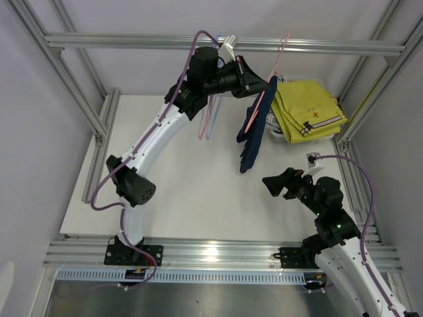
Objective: Remove the trousers from the hanger
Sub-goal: Pick up the hanger from the clothesline.
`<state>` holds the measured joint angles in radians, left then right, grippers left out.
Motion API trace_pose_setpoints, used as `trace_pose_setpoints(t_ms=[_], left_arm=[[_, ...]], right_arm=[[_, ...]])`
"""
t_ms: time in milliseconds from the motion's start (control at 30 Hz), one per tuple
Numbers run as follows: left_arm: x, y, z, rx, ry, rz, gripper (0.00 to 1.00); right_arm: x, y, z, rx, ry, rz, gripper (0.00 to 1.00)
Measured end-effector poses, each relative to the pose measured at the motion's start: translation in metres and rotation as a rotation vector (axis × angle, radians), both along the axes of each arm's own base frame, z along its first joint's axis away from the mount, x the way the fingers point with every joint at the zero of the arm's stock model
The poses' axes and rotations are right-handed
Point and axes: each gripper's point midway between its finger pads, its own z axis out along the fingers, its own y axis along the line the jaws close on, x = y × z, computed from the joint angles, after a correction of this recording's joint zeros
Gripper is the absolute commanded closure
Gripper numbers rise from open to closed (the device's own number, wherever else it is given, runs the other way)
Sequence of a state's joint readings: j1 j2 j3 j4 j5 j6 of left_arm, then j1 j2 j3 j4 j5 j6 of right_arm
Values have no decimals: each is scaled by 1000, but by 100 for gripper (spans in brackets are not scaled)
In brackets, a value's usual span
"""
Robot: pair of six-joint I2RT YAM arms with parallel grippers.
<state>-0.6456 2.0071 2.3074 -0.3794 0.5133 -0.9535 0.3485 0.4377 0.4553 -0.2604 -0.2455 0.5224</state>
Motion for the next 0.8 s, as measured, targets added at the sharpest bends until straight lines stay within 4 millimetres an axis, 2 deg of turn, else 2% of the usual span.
trace_pose_setpoints(t_ms=[800], left_arm=[[12,2,-1,15,5,98,99]], right_arm=[[5,-4,-8,3,24,-8,15]])
